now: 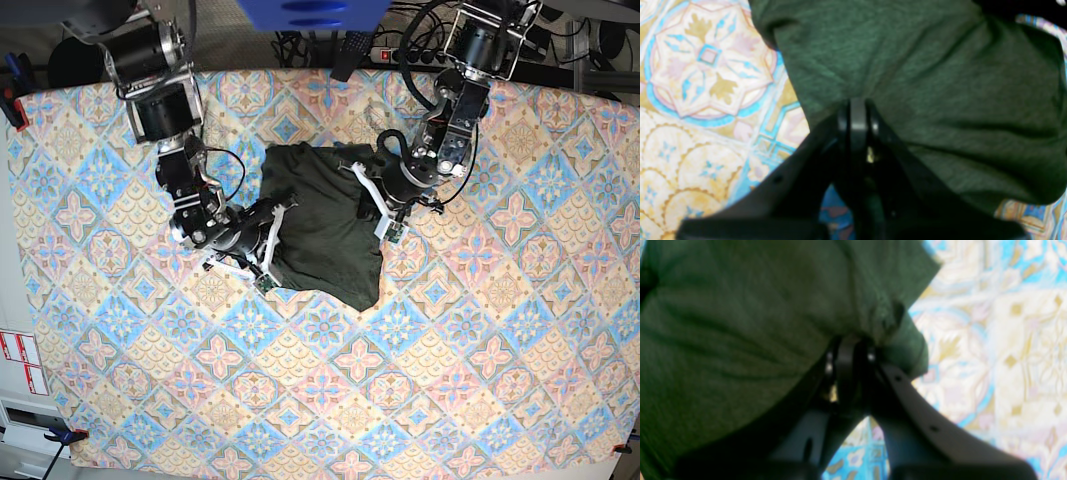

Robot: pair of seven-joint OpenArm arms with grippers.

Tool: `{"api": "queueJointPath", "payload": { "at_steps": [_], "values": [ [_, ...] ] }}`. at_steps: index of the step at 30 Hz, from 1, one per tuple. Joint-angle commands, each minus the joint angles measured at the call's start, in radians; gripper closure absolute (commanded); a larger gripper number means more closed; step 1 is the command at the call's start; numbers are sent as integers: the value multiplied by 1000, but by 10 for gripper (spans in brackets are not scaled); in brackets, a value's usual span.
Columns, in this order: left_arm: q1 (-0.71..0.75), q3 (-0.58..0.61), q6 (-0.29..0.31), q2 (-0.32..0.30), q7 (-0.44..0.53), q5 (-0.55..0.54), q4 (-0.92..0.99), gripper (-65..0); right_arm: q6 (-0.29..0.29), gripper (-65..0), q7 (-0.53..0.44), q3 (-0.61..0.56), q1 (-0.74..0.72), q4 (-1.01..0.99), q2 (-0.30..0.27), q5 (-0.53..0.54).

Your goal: Fold the T-shirt properly

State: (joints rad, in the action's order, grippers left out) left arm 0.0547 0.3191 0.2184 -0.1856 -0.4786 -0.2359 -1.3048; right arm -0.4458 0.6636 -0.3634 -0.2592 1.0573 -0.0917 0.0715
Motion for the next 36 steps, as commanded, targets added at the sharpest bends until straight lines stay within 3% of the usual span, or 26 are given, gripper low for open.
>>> {"api": "queueJointPath", "payload": {
  "at_steps": [1,6,14,27,32,36],
  "values": [
    [-2,1,-4,-7,-39,14,3,0,3,-31,-35,0,-28,-15,7,1],
    [0,1,-4,-18,-39,14,3,0,3,-31,-94,0,-61,-88,7,1],
    [4,1,-3,-19,-39,11,-9,0,3,-31,-98,7,-76,-68,7,1],
    [107,-7,-6,-25,-41,10,-250,0,3,-31,-52,4,71,251,7,3],
    [158,-8,-6,-70,-41,8,-322,0,3,-31,-46,-10,113,329,7,3],
    [221,-107,-6,-93,-41,2,-411,0,3,-31,-37,-92,137,377,7,4]
  ]
}}
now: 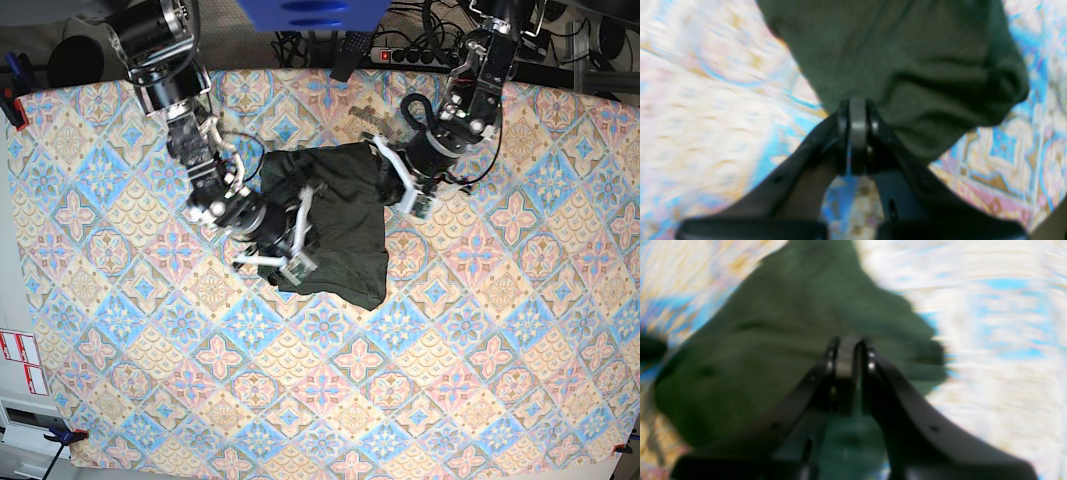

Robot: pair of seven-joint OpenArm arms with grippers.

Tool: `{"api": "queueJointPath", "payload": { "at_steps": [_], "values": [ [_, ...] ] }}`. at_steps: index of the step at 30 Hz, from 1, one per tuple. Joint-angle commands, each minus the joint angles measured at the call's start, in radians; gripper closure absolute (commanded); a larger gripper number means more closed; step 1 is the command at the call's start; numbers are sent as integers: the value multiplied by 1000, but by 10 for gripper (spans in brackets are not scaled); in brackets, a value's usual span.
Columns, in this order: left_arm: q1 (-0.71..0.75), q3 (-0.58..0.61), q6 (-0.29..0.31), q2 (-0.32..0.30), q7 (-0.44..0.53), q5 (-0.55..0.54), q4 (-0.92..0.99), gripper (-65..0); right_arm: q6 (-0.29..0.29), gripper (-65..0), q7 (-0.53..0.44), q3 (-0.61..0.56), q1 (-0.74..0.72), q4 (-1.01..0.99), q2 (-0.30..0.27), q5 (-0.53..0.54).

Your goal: Fold the T-shirt properly

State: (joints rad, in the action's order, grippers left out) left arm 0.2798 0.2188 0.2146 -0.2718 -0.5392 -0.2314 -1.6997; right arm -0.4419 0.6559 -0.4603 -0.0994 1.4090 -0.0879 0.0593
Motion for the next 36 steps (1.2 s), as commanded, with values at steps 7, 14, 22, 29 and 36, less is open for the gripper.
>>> {"api": "queueJointPath", "payload": {
  "at_steps": [7,14,22,29,36],
  "values": [
    [25,-252,-2,-2,15,-3,-32,0,-1,-30,44,-137,-29,45,4,109],
    [34,-433,-4,27,14,2,-32,0,-1,-30,46,-139,-30,-7,96,146],
    [39,-536,-4,55,14,2,-30,0,-1,-30,35,-134,-30,-181,144,144],
    [51,-534,-4,55,14,0,-30,0,-1,-29,-55,-133,-30,-331,145,144],
    [52,-529,-4,56,14,0,-30,0,1,0,-92,-122,-30,-397,121,144]
  ]
}}
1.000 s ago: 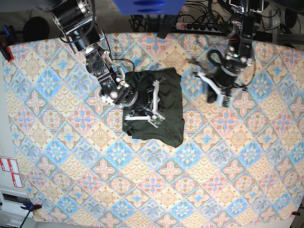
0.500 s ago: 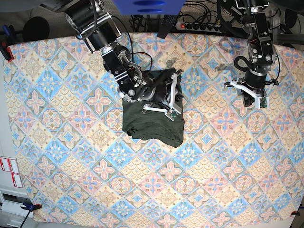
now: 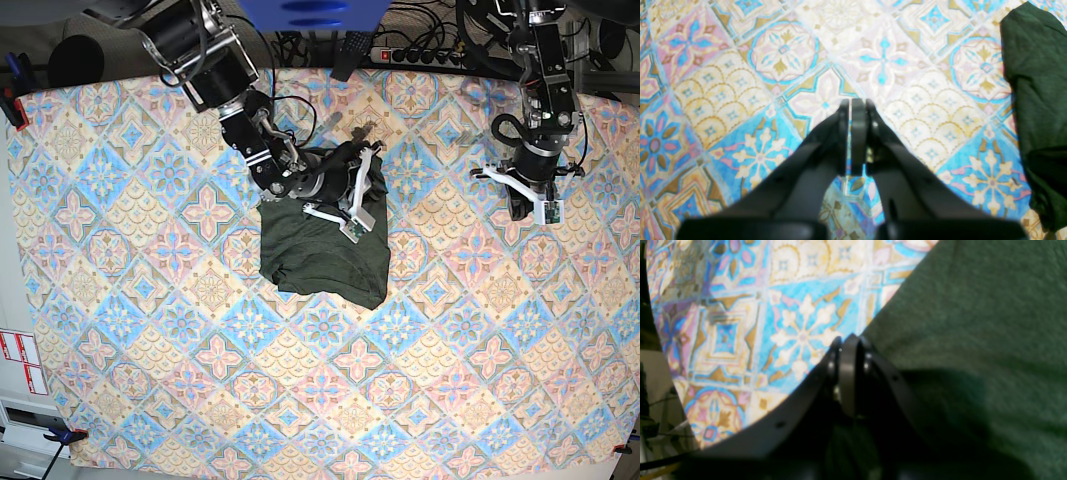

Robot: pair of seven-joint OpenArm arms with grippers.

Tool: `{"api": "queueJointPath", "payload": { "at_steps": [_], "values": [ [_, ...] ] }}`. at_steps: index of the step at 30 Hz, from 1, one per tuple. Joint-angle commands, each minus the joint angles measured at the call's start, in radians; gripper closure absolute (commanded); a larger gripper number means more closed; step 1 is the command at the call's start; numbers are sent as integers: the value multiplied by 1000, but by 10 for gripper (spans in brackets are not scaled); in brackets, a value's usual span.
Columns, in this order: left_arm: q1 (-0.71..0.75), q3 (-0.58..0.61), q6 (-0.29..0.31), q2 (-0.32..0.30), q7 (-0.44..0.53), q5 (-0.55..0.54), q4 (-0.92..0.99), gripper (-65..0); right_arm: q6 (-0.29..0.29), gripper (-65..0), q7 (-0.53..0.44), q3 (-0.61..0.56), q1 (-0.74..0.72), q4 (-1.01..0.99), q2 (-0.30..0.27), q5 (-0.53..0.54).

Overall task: Fold the T-shirt properly
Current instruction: 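Drag the folded shirt with the right gripper toward the table edge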

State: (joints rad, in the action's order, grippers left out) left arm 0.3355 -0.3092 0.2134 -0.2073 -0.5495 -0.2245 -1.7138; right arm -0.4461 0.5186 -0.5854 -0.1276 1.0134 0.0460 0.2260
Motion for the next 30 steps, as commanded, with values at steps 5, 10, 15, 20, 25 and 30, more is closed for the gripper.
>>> {"api": "queueJointPath", "payload": {
  "at_steps": [5,10,15,20,25,30],
  "values": [
    [-3,-2,-2,-8,24,-6,-16,0,5,0,53,132,4,5,-33,-24],
    [-3,-2,-2,-8,24,-6,-16,0,5,0,54,253,6,5,-65,-24],
    [-5,-2,-2,-8,24,-6,-16,0,5,0,54,299,6,5,-97,-24],
    [-8,-2,-2,-8,24,-6,-16,0,5,0,54,311,6,5,-139,-24],
    [-9,-2,-2,-8,24,-6,-16,0,5,0,54,311,6,5,-203,-24],
    [-11,0,-2,-1,24,-6,-16,0,3,0,54,311,3,5,-254,-24]
  ]
}}
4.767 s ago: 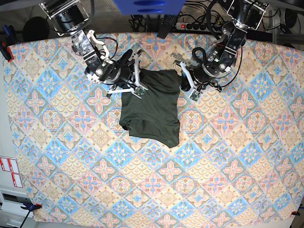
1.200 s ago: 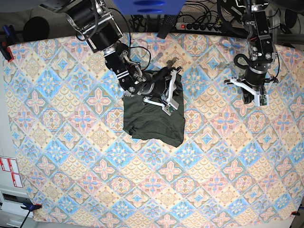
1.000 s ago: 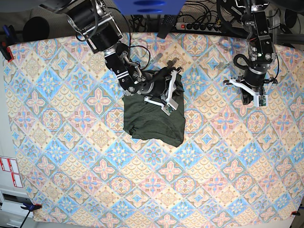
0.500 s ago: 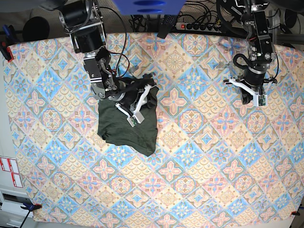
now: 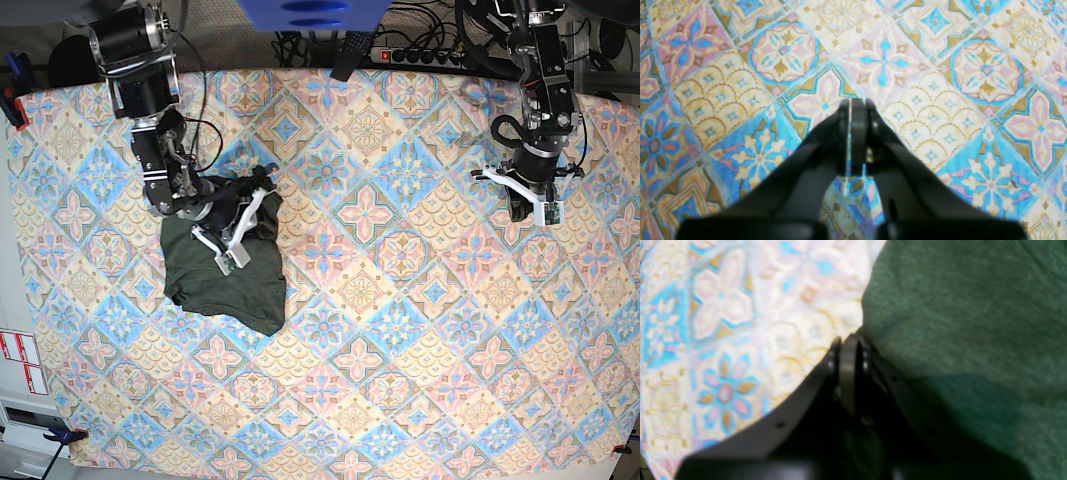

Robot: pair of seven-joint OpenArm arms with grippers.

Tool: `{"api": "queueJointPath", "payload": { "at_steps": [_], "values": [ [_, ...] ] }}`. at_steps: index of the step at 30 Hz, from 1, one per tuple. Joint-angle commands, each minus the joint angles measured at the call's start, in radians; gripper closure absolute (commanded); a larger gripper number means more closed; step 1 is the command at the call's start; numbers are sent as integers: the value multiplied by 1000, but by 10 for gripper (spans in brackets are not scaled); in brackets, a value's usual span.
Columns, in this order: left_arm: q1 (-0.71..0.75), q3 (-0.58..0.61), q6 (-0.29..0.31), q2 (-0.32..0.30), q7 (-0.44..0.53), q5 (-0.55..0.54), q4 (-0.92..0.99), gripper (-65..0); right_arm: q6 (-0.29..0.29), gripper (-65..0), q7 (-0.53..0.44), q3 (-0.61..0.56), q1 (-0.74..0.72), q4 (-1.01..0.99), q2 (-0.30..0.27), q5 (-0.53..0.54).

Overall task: Fold the T-shirt properly
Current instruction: 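Drag the folded shirt with the right gripper toward the table edge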

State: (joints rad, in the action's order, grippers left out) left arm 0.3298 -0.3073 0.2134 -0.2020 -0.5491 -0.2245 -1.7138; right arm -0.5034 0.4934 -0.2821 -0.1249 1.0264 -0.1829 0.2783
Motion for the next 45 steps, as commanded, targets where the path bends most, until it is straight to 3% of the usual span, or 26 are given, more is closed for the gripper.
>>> {"api": "queueJointPath", "payload": {
  "at_steps": [1,13,30,45],
  "values": [
    [-5,-2,-2,3,24,-6,-16,0,61,0,80,8,-2,-8,-31,-77],
    [-7,-2,-1,12,24,-6,-16,0,61,0,77,10,-5,-8,-120,-75],
    [-4,29,-1,14,24,-8,-18,0,61,0,83,5,-32,-5,-114,-73],
    [27,40,2,49,24,-8,-41,0,61,0,262,11,6,411,-114,-69]
  ]
}}
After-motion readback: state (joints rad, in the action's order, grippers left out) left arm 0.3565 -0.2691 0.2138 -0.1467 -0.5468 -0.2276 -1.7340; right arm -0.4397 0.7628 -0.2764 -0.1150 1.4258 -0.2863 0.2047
